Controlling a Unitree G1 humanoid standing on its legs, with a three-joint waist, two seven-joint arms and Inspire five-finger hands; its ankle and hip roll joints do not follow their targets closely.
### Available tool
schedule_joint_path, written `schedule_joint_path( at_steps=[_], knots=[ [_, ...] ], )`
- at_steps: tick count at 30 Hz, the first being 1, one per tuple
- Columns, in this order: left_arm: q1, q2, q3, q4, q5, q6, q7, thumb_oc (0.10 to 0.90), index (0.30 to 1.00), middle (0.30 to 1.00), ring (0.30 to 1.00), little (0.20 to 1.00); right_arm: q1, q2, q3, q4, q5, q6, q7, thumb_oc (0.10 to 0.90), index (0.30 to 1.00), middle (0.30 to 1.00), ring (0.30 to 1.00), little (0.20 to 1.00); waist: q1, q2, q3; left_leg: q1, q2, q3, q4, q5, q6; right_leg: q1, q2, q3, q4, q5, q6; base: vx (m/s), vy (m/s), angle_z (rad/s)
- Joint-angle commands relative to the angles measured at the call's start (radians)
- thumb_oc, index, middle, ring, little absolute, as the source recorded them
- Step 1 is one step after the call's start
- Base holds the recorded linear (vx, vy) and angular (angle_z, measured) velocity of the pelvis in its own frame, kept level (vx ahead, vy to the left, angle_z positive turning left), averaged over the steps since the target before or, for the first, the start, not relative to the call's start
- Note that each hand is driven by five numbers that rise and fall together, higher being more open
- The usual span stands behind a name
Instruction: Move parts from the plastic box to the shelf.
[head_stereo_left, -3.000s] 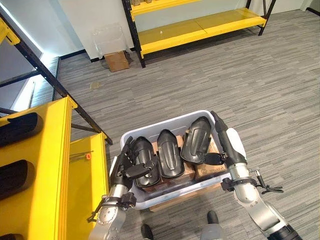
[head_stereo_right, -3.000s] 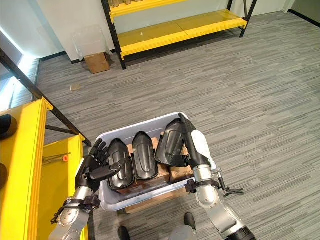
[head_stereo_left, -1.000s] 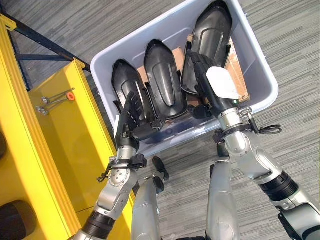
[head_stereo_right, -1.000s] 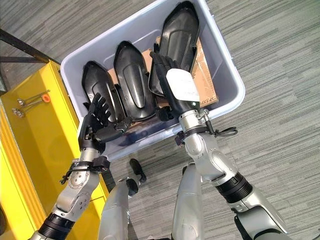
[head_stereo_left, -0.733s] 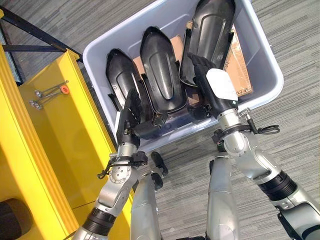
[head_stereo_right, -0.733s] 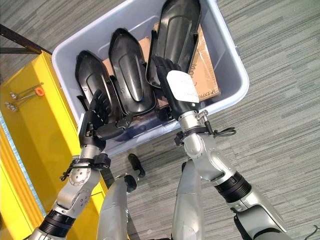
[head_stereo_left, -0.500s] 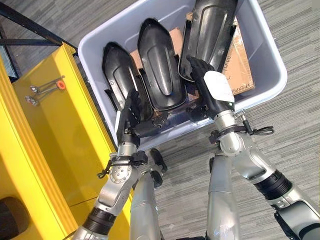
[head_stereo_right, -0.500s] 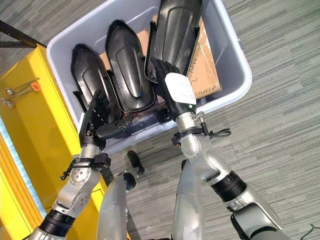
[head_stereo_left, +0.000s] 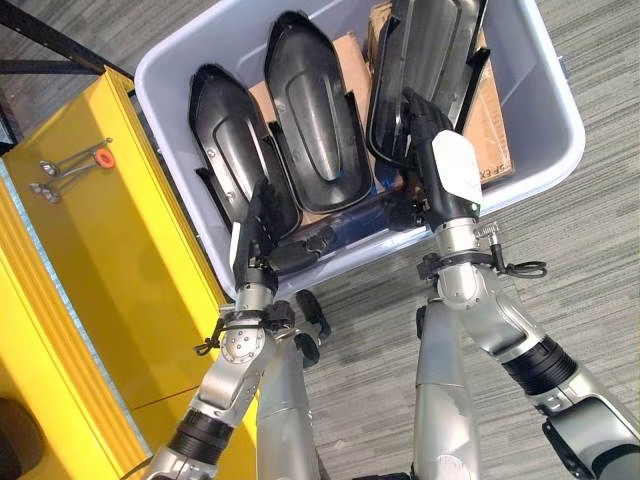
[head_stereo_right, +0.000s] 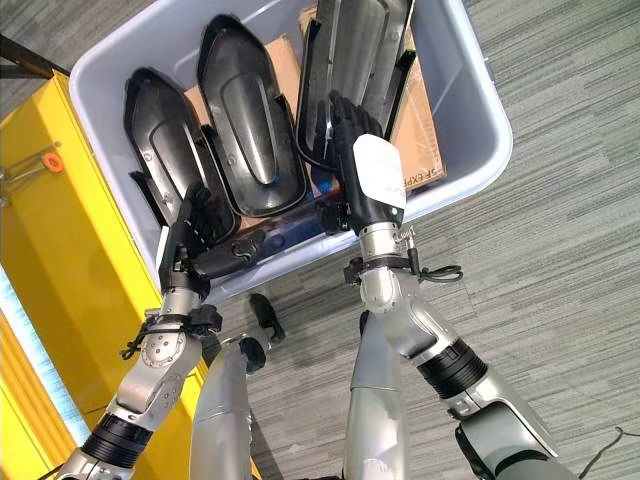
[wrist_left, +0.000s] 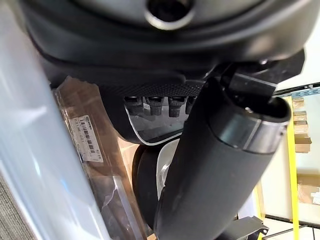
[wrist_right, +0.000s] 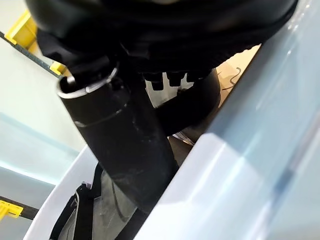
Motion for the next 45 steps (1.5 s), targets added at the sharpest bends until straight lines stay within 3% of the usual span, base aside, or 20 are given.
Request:
schedule_joint_path(
  at_steps=[1,10,12,38,42,45],
  knots=[
    [0.003,0.014,0.034,-0.089,0.024,-0.114,-0.003,0.9,1.0,1.0,1.0,1.0,-0.065,0.0,0.001,0.051,0.01,-0.032,-0.04,0.9,1.0,1.0,1.0,1.0,-0.015,0.105,-0.002,0.029,-0.161,0.016,0.005,-0.11,0.086,-0.033,0.131,-0.133,0.052,-0.087,-0.161,0.0,0.003,-0.03],
    [0.003,0.022,0.036,-0.055,0.012,-0.152,-0.033,0.9,1.0,1.0,1.0,1.0,-0.081,-0.01,0.015,0.116,0.029,-0.058,-0.031,0.9,1.0,1.0,1.0,1.0,-0.014,0.118,-0.002,0.024,-0.165,0.012,0.017,-0.116,0.085,-0.042,0.129,-0.13,0.067,-0.093,-0.163,0.0,-0.003,-0.02],
    [-0.001,0.023,0.033,-0.042,0.004,-0.163,-0.043,0.9,1.0,1.0,1.0,1.0,-0.089,-0.013,0.023,0.142,0.068,-0.079,-0.007,0.4,0.3,0.3,0.3,0.3,-0.014,0.123,-0.002,0.025,-0.17,0.011,0.017,-0.116,0.085,-0.043,0.13,-0.129,0.069,-0.095,-0.165,0.0,0.0,0.0],
    [0.014,0.032,0.017,0.053,-0.029,-0.281,-0.089,0.9,1.0,1.0,1.0,1.0,-0.105,-0.031,0.07,0.243,0.087,-0.128,-0.002,0.4,0.3,0.3,0.3,0.3,-0.015,0.13,-0.002,0.037,-0.165,0.018,0.017,-0.12,0.082,-0.034,0.132,-0.138,0.068,-0.105,-0.174,0.0,0.0,0.0],
    [0.016,0.031,0.015,0.058,-0.032,-0.288,-0.104,0.9,1.0,1.0,1.0,1.0,-0.114,-0.03,0.078,0.255,0.087,-0.166,0.008,0.4,0.3,0.3,0.3,0.3,-0.013,0.132,-0.002,0.04,-0.164,0.019,0.013,-0.118,0.082,-0.029,0.133,-0.139,0.064,-0.106,-0.176,0.0,0.0,0.0],
    [0.024,0.041,0.016,0.062,-0.049,-0.301,-0.113,0.9,1.0,1.0,1.0,1.0,-0.117,-0.029,0.082,0.236,0.062,-0.23,0.032,0.4,0.3,0.3,0.3,0.3,-0.012,0.129,-0.002,0.059,-0.163,0.02,0.0,-0.114,0.083,-0.01,0.136,-0.143,0.058,-0.108,-0.177,0.0,0.0,0.0]
  ],
)
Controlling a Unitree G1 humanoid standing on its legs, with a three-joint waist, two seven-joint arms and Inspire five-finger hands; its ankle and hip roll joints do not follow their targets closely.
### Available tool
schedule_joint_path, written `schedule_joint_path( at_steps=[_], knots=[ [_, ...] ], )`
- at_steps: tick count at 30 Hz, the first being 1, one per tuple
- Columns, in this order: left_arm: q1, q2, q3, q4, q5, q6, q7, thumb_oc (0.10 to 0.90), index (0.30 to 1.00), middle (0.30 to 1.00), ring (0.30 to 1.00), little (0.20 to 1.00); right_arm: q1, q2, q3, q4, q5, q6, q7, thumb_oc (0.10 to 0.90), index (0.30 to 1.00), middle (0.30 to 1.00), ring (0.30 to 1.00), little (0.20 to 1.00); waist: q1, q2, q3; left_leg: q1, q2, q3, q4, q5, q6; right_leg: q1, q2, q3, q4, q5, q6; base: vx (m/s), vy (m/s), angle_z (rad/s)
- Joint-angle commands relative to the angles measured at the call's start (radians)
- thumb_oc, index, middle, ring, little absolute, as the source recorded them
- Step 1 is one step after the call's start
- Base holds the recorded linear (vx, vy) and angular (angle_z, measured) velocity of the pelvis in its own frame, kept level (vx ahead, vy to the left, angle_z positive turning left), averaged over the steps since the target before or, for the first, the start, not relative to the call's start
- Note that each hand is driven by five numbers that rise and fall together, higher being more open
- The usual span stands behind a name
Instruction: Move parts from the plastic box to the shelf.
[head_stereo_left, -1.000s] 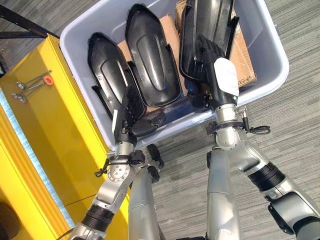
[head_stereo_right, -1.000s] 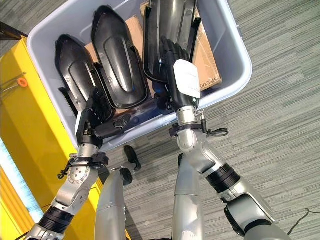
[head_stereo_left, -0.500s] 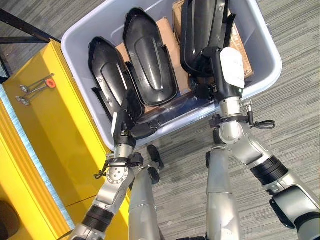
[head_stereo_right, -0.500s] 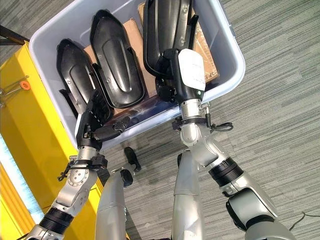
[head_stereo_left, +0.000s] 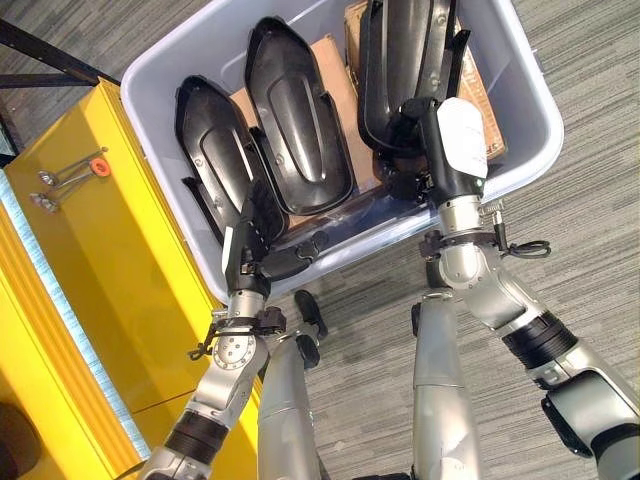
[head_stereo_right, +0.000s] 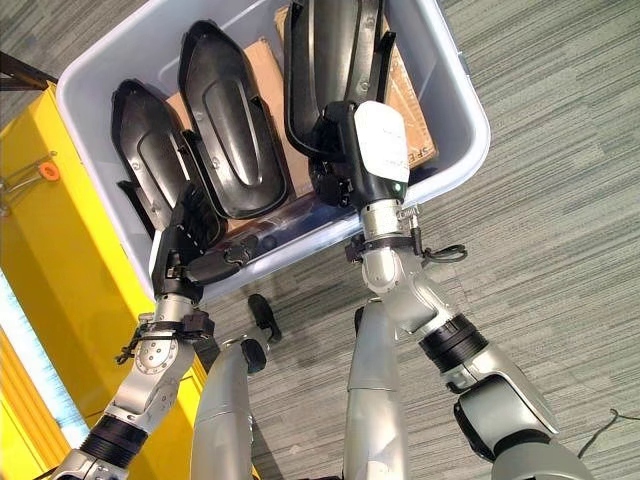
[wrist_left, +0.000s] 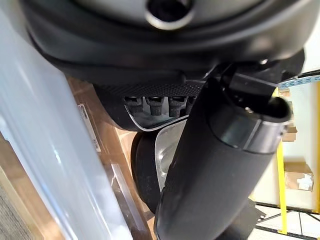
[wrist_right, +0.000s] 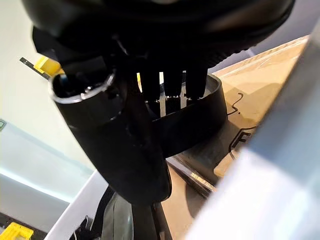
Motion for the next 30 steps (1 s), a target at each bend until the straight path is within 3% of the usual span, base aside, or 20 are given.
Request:
schedule_joint_path(
  at_steps=[1,6,10,12,15,19,21,23,30],
  knots=[
    [0.016,0.022,0.031,-0.073,-0.016,-0.123,-0.022,0.9,1.0,1.0,1.0,1.0,0.0,-0.004,0.042,0.047,0.034,-0.078,0.06,0.4,0.3,0.3,0.3,0.3,-0.014,0.124,0.001,0.038,-0.158,0.069,0.032,-0.136,0.1,0.011,0.105,-0.141,0.001,-0.084,-0.151,0.0,0.0,0.0],
    [0.033,0.044,0.044,-0.093,-0.019,-0.112,-0.07,0.9,1.0,1.0,1.0,1.0,0.048,0.034,0.034,-0.11,-0.035,-0.228,0.016,0.4,0.3,0.3,0.3,0.3,-0.017,0.086,0.001,0.192,-0.138,0.063,-0.069,-0.115,0.095,0.166,0.106,-0.154,-0.1,-0.062,-0.128,-0.03,-0.092,0.0],
    [0.043,0.054,0.075,-0.137,-0.04,-0.052,-0.117,0.9,1.0,1.0,1.0,1.0,0.097,0.049,-0.023,-0.226,-0.025,-0.269,0.01,0.4,0.3,0.3,0.3,0.3,-0.014,0.035,0.001,0.375,-0.101,0.064,-0.183,-0.073,0.083,0.357,0.098,-0.173,-0.24,-0.008,-0.11,-0.05,-0.192,0.07],
    [0.059,0.063,0.092,-0.185,-0.027,0.014,-0.15,0.9,1.0,1.0,1.0,1.0,0.14,0.052,-0.067,-0.3,-0.016,-0.203,-0.007,0.4,0.3,0.3,0.3,0.3,-0.006,-0.006,-0.016,0.52,-0.077,0.065,-0.26,-0.063,0.069,0.521,0.092,-0.19,-0.341,0.008,-0.098,0.12,-0.224,-0.07],
    [0.109,0.067,0.096,-0.287,-0.021,0.123,-0.143,0.9,1.0,1.0,1.0,1.0,0.228,0.036,-0.143,-0.354,0.005,-0.146,0.015,0.4,0.3,0.3,0.3,0.3,0.021,-0.07,-0.121,0.674,-0.05,0.068,-0.356,-0.054,0.06,0.718,0.085,-0.221,-0.488,0.032,-0.09,0.27,-0.249,-0.04],
    [0.114,0.051,0.097,-0.398,-0.023,0.297,-0.096,0.9,1.0,1.0,1.0,1.0,0.293,0.009,-0.194,-0.454,0.069,-0.086,0.125,0.4,0.3,0.3,0.3,0.3,0.027,-0.113,-0.223,0.813,-0.017,0.085,-0.408,-0.059,0.047,0.885,0.092,-0.242,-0.563,0.023,-0.094,0.28,-0.124,-0.11],
    [0.108,0.044,0.112,-0.438,-0.023,0.374,-0.077,0.9,1.0,1.0,1.0,1.0,0.336,0.006,-0.201,-0.5,0.093,-0.09,0.178,0.4,0.3,0.3,0.3,0.3,0.028,-0.128,-0.258,0.851,-0.003,0.084,-0.403,-0.069,0.048,0.924,0.098,-0.241,-0.547,0.003,-0.1,0.17,-0.158,-0.04],
    [0.095,0.043,0.121,-0.451,-0.028,0.41,-0.078,0.9,1.0,1.0,1.0,1.0,0.344,0.007,-0.192,-0.512,0.098,-0.082,0.2,0.4,0.3,0.3,0.3,0.3,0.032,-0.133,-0.268,0.868,0.008,0.075,-0.395,-0.073,0.048,0.94,0.104,-0.243,-0.521,-0.019,-0.11,0.04,-0.205,0.02],
    [0.109,0.024,0.145,-0.471,-0.038,0.433,-0.129,0.9,1.0,1.0,1.0,1.0,0.353,-0.002,-0.155,-0.512,0.083,-0.082,0.218,0.4,0.3,0.3,0.3,0.3,0.054,-0.131,-0.257,0.887,0.062,0.009,-0.39,-0.044,0.035,0.962,0.148,-0.266,-0.387,-0.122,-0.176,-0.07,-0.165,0.11]
  ],
)
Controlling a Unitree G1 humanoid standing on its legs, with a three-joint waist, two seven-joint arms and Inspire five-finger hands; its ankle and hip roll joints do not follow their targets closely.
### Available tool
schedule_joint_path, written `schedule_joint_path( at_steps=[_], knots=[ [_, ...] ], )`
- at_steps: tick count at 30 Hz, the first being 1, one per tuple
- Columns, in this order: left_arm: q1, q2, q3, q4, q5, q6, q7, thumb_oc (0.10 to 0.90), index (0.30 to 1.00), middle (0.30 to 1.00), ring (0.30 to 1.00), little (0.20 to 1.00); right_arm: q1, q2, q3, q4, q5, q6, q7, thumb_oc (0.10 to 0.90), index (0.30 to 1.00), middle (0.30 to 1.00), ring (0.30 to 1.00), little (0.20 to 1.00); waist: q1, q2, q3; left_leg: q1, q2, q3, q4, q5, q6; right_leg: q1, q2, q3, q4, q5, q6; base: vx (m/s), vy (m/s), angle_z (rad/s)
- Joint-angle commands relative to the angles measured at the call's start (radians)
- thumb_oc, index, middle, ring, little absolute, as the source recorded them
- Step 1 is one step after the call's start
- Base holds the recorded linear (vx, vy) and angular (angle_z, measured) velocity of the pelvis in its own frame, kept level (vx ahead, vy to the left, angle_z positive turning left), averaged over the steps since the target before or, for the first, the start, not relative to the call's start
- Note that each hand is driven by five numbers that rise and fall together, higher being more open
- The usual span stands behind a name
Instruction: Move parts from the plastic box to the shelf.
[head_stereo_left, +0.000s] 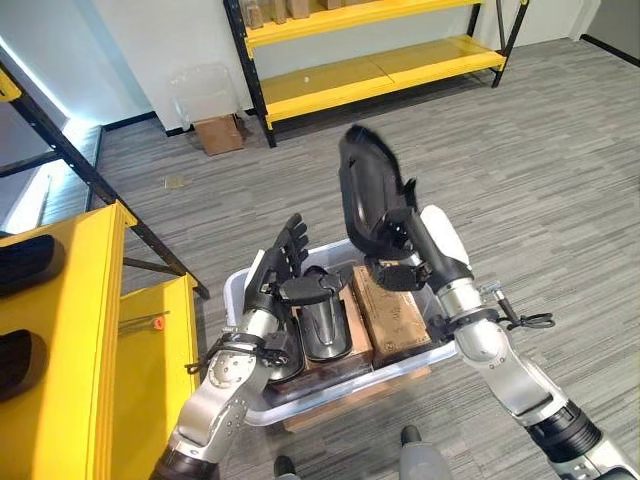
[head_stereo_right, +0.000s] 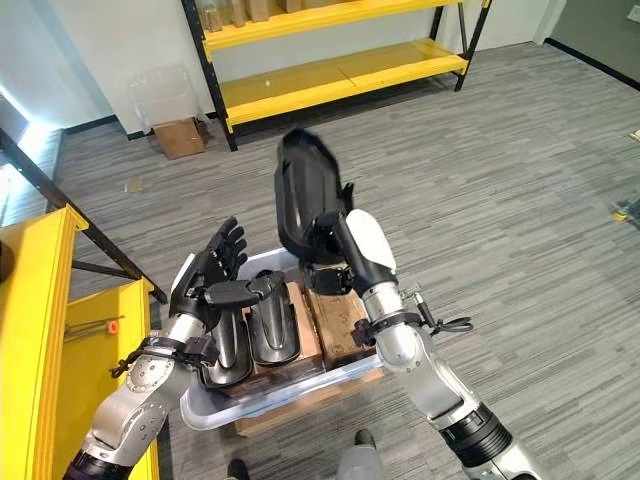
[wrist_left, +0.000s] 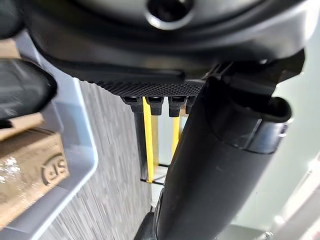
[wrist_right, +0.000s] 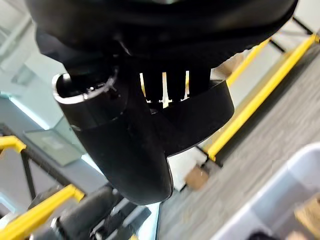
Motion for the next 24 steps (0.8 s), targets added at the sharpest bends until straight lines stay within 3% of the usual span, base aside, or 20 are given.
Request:
schedule_joint_path(
  at_steps=[1,3,5,6,8,10,14,19,21,24],
  knots=[
    [-0.069,0.029,0.078,-0.072,0.004,-0.079,-0.048,0.9,1.0,1.0,1.0,1.0,-0.149,0.025,-0.056,-0.125,-0.011,-0.093,-0.048,0.4,0.3,0.3,0.3,0.3,0.007,-0.027,0.019,0.002,-0.025,-0.02,0.139,-0.139,0.062,0.074,0.076,-0.067,0.041,-0.132,-0.132,-0.09,-0.1,0.25],
    [-0.063,0.026,0.08,-0.074,0.009,-0.086,-0.056,0.9,1.0,1.0,1.0,1.0,-0.155,0.025,-0.044,-0.123,-0.023,-0.096,-0.048,0.4,0.3,0.3,0.3,0.3,0.02,-0.021,0.027,-0.009,-0.006,-0.04,0.132,-0.098,0.053,0.071,0.087,-0.075,0.075,-0.157,-0.145,-0.12,-0.093,0.23],
    [-0.035,0.025,0.091,-0.074,-0.009,-0.122,-0.064,0.9,1.0,1.0,1.0,1.0,-0.173,0.026,-0.024,-0.126,-0.02,-0.098,-0.041,0.4,0.3,0.3,0.3,0.3,0.042,-0.014,0.041,-0.027,0.05,-0.08,0.08,0.02,0.022,0.059,0.101,-0.1,0.15,-0.205,-0.168,-0.12,-0.058,0.3],
    [-0.032,0.026,0.092,-0.073,-0.012,-0.124,-0.065,0.9,1.0,1.0,1.0,1.0,-0.174,0.026,-0.024,-0.128,-0.017,-0.1,-0.037,0.4,0.3,0.3,0.3,0.3,0.042,-0.014,0.042,-0.029,0.056,-0.082,0.075,0.032,0.018,0.057,0.101,-0.103,0.157,-0.208,-0.169,-0.06,-0.014,0.27],
    [-0.02,0.02,0.098,-0.051,0.006,-0.152,-0.079,0.9,1.0,1.0,1.0,1.0,-0.174,0.025,-0.032,-0.137,-0.003,-0.09,-0.026,0.4,0.3,0.3,0.3,0.3,0.037,-0.013,0.049,-0.061,0.092,-0.04,0.093,0.114,0.007,0.068,0.101,-0.15,0.161,-0.217,-0.188,-0.09,-0.025,0.37],
    [-0.019,0.019,0.107,-0.036,0.016,-0.166,-0.088,0.9,1.0,1.0,1.0,1.0,-0.172,0.022,-0.04,-0.14,0.014,-0.091,-0.026,0.4,0.3,0.3,0.3,0.3,0.033,-0.018,0.044,-0.07,0.076,-0.004,0.119,0.082,0.015,0.076,0.099,-0.175,0.136,-0.203,-0.191,-0.12,-0.031,0.84],
    [-0.001,0.039,0.152,-0.026,0.014,-0.255,-0.186,0.9,1.0,1.0,1.0,1.0,-0.17,0.019,-0.058,-0.115,-0.005,-0.117,-0.051,0.4,0.3,0.3,0.3,0.3,0.047,-0.046,0.028,-0.07,-0.003,0.054,0.253,-0.029,0.039,0.082,0.087,-0.214,0.059,-0.152,-0.19,-0.14,0.005,0.74],
    [-0.027,0.066,0.174,-0.045,0.107,-0.361,-0.282,0.9,1.0,1.0,1.0,1.0,-0.171,0.032,-0.083,-0.101,-0.04,-0.11,-0.079,0.4,0.3,0.3,0.3,0.3,0.054,-0.067,-0.001,-0.067,-0.009,0.061,0.4,-0.042,0.033,0.098,0.077,-0.225,-0.026,-0.1,-0.189,-0.1,0.111,0.64],
    [-0.05,0.067,0.169,-0.043,0.118,-0.37,-0.28,0.9,1.0,1.0,1.0,1.0,-0.169,0.032,-0.092,-0.098,-0.029,-0.108,-0.081,0.4,0.3,0.3,0.3,0.3,0.053,-0.064,-0.012,-0.052,-0.014,0.053,0.389,-0.048,0.034,0.1,0.071,-0.227,-0.036,-0.091,-0.179,-0.03,0.198,0.5],
    [-0.139,0.072,0.127,-0.01,0.15,-0.401,-0.255,0.9,1.0,1.0,1.0,1.0,-0.166,0.035,-0.107,-0.089,0.002,-0.115,-0.087,0.4,0.3,0.3,0.3,0.3,0.026,-0.049,-0.045,0.003,-0.014,0.094,0.263,-0.062,0.043,0.093,0.06,-0.24,-0.052,-0.076,-0.157,0.0,0.321,0.51]
  ],
)
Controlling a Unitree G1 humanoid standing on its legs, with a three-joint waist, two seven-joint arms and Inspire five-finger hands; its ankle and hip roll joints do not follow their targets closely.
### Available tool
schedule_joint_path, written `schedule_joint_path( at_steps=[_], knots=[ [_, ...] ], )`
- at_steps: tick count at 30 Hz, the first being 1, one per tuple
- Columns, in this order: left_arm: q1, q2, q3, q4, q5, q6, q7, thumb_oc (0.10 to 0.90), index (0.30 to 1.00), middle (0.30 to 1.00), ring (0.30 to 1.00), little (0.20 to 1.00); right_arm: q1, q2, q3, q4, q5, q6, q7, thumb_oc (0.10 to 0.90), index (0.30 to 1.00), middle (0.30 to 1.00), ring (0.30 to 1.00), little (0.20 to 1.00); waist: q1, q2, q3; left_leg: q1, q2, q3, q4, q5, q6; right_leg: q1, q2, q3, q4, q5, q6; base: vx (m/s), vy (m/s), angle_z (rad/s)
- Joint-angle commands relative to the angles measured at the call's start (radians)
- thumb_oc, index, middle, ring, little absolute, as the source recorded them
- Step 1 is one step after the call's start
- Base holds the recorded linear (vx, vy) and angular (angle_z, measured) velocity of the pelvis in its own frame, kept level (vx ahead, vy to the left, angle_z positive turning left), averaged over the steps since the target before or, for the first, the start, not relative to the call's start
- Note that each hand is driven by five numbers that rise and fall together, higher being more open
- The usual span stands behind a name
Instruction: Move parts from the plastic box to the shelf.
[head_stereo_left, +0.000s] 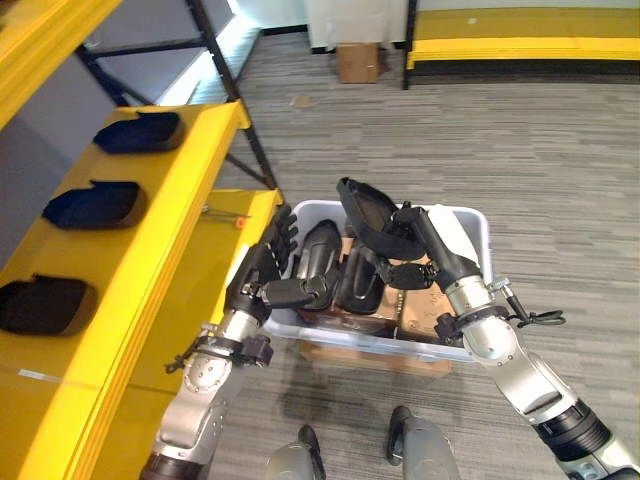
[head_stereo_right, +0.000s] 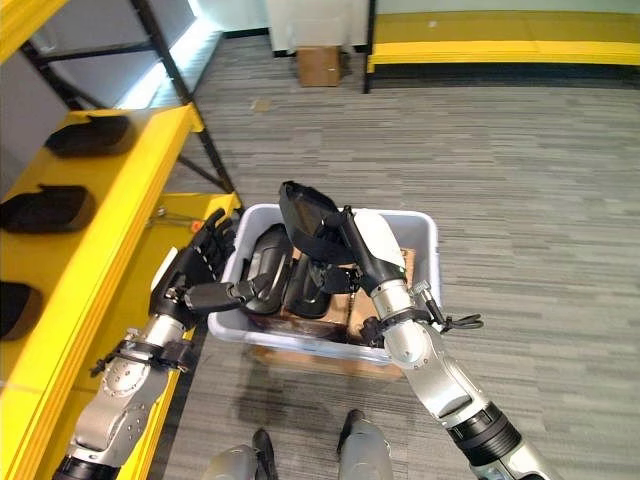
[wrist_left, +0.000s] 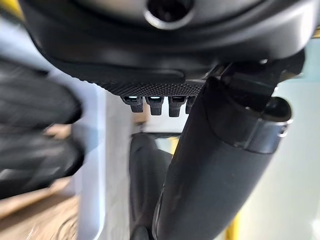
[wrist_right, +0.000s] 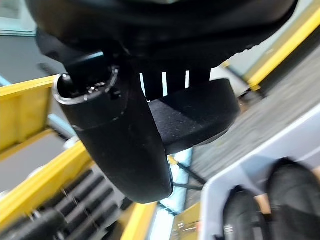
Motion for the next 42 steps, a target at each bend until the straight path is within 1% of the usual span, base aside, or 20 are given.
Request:
schedule_joint_path(
  at_steps=[1,2,3,6,8,9,12,14,17,18,21,27,30,33,35,37,38,39,41,42],
  knots=[
    [-0.094,0.034,0.02,-0.064,0.021,-0.232,-0.007,0.9,1.0,1.0,1.0,1.0,-0.127,0.025,-0.063,-0.089,0.025,-0.141,-0.098,0.4,0.3,0.3,0.3,0.3,-0.067,-0.012,-0.138,0.111,0.059,0.027,-0.085,0.038,-0.041,0.14,0.124,0.125,-0.177,-0.016,0.028,-0.02,0.423,0.63],
    [-0.068,0.037,0.026,-0.039,-0.007,-0.319,-0.024,0.9,1.0,1.0,1.0,1.0,-0.108,0.005,-0.078,-0.098,0.047,-0.152,-0.104,0.4,0.3,0.3,0.3,0.3,-0.068,-0.003,-0.148,0.14,0.05,0.05,-0.159,0.031,-0.045,0.142,0.11,0.11,-0.196,-0.005,0.049,-0.04,0.417,0.59],
    [-0.054,0.039,0.03,-0.031,-0.031,-0.356,-0.043,0.9,1.0,1.0,1.0,1.0,-0.1,-0.002,-0.085,-0.103,0.056,-0.158,-0.105,0.4,0.3,0.3,0.3,0.3,-0.067,0.0,-0.151,0.155,0.045,0.062,-0.194,0.027,-0.045,0.147,0.101,0.103,-0.21,0.005,0.06,-0.03,0.315,0.47],
    [-0.039,0.041,0.034,-0.029,-0.037,-0.393,-0.073,0.9,1.0,1.0,1.0,1.0,-0.094,-0.007,-0.09,-0.107,0.064,-0.166,-0.107,0.4,0.3,0.3,0.3,0.3,-0.064,0.002,-0.153,0.166,0.038,0.074,-0.229,0.024,-0.045,0.153,0.092,0.099,-0.23,0.02,0.074,-0.02,0.166,0.37],
    [-0.014,0.027,0.021,-0.05,-0.043,-0.434,-0.101,0.9,1.0,1.0,1.0,1.0,-0.07,0.015,-0.076,-0.111,0.044,-0.185,-0.132,0.4,0.3,0.3,0.3,0.3,-0.055,0.002,-0.157,0.185,0.011,0.111,-0.307,0.013,-0.036,0.18,0.064,0.074,-0.303,0.072,0.113,-0.03,0.386,0.43],
    [-0.013,0.027,0.021,-0.05,-0.044,-0.434,-0.101,0.9,1.0,1.0,1.0,1.0,-0.07,0.015,-0.076,-0.111,0.044,-0.185,-0.133,0.4,0.3,0.3,0.3,0.3,-0.055,0.002,-0.158,0.187,0.01,0.111,-0.31,0.014,-0.035,0.182,0.064,0.073,-0.306,0.073,0.114,-0.02,0.334,0.35],
    [0.001,0.025,0.006,-0.055,-0.029,-0.476,-0.129,0.9,1.0,1.0,1.0,1.0,-0.057,0.04,-0.059,-0.108,0.007,-0.218,-0.158,0.4,0.3,0.3,0.3,0.3,-0.042,-0.001,-0.164,0.203,-0.005,0.14,-0.36,0.031,-0.035,0.203,0.048,0.041,-0.375,0.123,0.142,-0.01,0.182,0.2],
    [0.015,0.031,0.006,-0.06,-0.005,-0.51,-0.119,0.9,1.0,1.0,1.0,1.0,-0.048,0.048,-0.055,-0.108,0.0,-0.238,-0.175,0.4,0.3,0.3,0.3,0.3,-0.036,0.001,-0.165,0.213,-0.015,0.159,-0.378,0.033,-0.032,0.211,0.04,0.024,-0.405,0.146,0.156,-0.01,0.173,0.23],
    [0.033,0.044,0.013,-0.065,0.059,-0.556,-0.056,0.9,1.0,1.0,1.0,1.0,-0.032,0.059,-0.055,-0.107,-0.007,-0.273,-0.203,0.4,0.3,0.3,0.3,0.3,-0.029,0.003,-0.167,0.221,-0.035,0.172,-0.391,0.03,-0.023,0.217,0.033,0.016,-0.435,0.172,0.173,0.01,0.159,0.08],
    [0.035,0.046,0.015,-0.064,0.067,-0.564,-0.044,0.9,1.0,1.0,1.0,1.0,-0.029,0.063,-0.056,-0.107,-0.006,-0.279,-0.205,0.4,0.3,0.3,0.3,0.3,-0.026,0.006,-0.172,0.231,-0.04,0.156,-0.396,0.013,-0.027,0.226,0.034,0.027,-0.442,0.165,0.184,0.05,0.161,0.05],
    [0.063,0.055,0.042,-0.064,0.068,-0.6,-0.011,0.9,1.0,1.0,1.0,1.0,-0.014,0.074,-0.061,-0.113,-0.017,-0.287,-0.199,0.4,0.3,0.3,0.3,0.3,-0.013,0.006,-0.173,0.234,-0.063,0.155,-0.391,-0.005,-0.014,0.219,0.025,0.026,-0.455,0.184,0.199,0.0,0.142,0.03],
    [0.104,0.058,0.084,-0.078,0.069,-0.637,-0.015,0.9,1.0,1.0,1.0,1.0,-0.008,0.081,-0.068,-0.118,-0.044,-0.294,-0.209,0.4,0.3,0.3,0.3,0.3,0.011,0.001,-0.167,0.232,-0.088,0.15,-0.373,-0.036,0.003,0.213,0.003,0.018,-0.469,0.21,0.224,-0.03,0.121,0.06],
    [0.124,0.061,0.099,-0.088,0.042,-0.652,-0.056,0.9,1.0,1.0,1.0,1.0,-0.008,0.084,-0.078,-0.119,-0.063,-0.28,-0.234,0.4,0.3,0.3,0.3,0.3,0.025,-0.002,-0.164,0.236,-0.11,0.139,-0.376,-0.049,0.012,0.195,-0.017,0.015,-0.485,0.25,0.246,-0.04,0.191,0.1],
    [0.137,0.057,0.106,-0.088,-0.003,-0.66,-0.09,0.9,1.0,1.0,1.0,1.0,0.004,0.086,-0.092,-0.122,-0.065,-0.283,-0.252,0.4,0.3,0.3,0.3,0.3,0.025,-0.006,-0.158,0.225,-0.128,0.144,-0.378,-0.035,0.02,0.167,-0.029,0.019,-0.491,0.293,0.245,-0.08,0.171,0.14],
    [0.123,0.052,0.097,-0.08,-0.044,-0.637,-0.119,0.9,1.0,1.0,1.0,1.0,0.02,0.088,-0.103,-0.135,-0.081,-0.292,-0.26,0.4,0.3,0.3,0.3,0.3,0.016,-0.003,-0.156,0.226,-0.14,0.123,-0.404,-0.022,0.022,0.15,-0.022,0.051,-0.489,0.306,0.249,0.0,0.217,0.26],
    [0.107,0.051,0.08,-0.07,-0.064,-0.62,-0.143,0.9,1.0,1.0,1.0,1.0,0.045,0.081,-0.121,-0.148,-0.087,-0.307,-0.266,0.4,0.3,0.3,0.3,0.3,-0.002,-0.002,-0.155,0.221,-0.151,0.086,-0.422,-0.015,0.03,0.137,-0.002,0.119,-0.475,0.296,0.248,0.0,0.132,0.35],
    [0.098,0.051,0.071,-0.067,-0.077,-0.61,-0.158,0.9,1.0,1.0,1.0,1.0,0.069,0.075,-0.137,-0.164,-0.093,-0.316,-0.266,0.4,0.3,0.3,0.3,0.3,-0.019,0.001,-0.155,0.218,-0.157,0.062,-0.428,-0.013,0.036,0.129,0.02,0.177,-0.459,0.282,0.246,0.0,0.128,0.75],
    [0.094,0.054,0.054,-0.068,-0.094,-0.604,-0.18,0.9,1.0,1.0,1.0,1.0,0.115,0.066,-0.169,-0.19,-0.096,-0.329,-0.265,0.4,0.3,0.3,0.3,0.3,-0.047,0.006,-0.156,0.209,-0.164,0.024,-0.434,-0.004,0.045,0.112,0.063,0.281,-0.418,0.257,0.238,0.01,0.107,1.09],
    [0.101,0.058,0.042,-0.072,-0.138,-0.587,-0.221,0.9,1.0,1.0,1.0,1.0,0.162,0.062,-0.208,-0.209,-0.102,-0.34,-0.259,0.4,0.3,0.3,0.3,0.3,-0.073,0.014,-0.152,0.2,-0.155,-0.017,-0.435,0.002,0.055,0.103,0.128,0.369,-0.315,0.19,0.227,-0.03,0.057,1.28],
    [0.099,0.057,0.039,-0.077,-0.152,-0.577,-0.228,0.9,1.0,1.0,1.0,1.0,0.182,0.063,-0.221,-0.219,-0.109,-0.349,-0.252,0.4,0.3,0.3,0.3,0.3,-0.084,0.015,-0.152,0.193,-0.152,-0.035,-0.436,0.006,0.06,0.1,0.168,0.391,-0.24,0.146,0.214,-0.09,0.021,1.2]
  ],
)
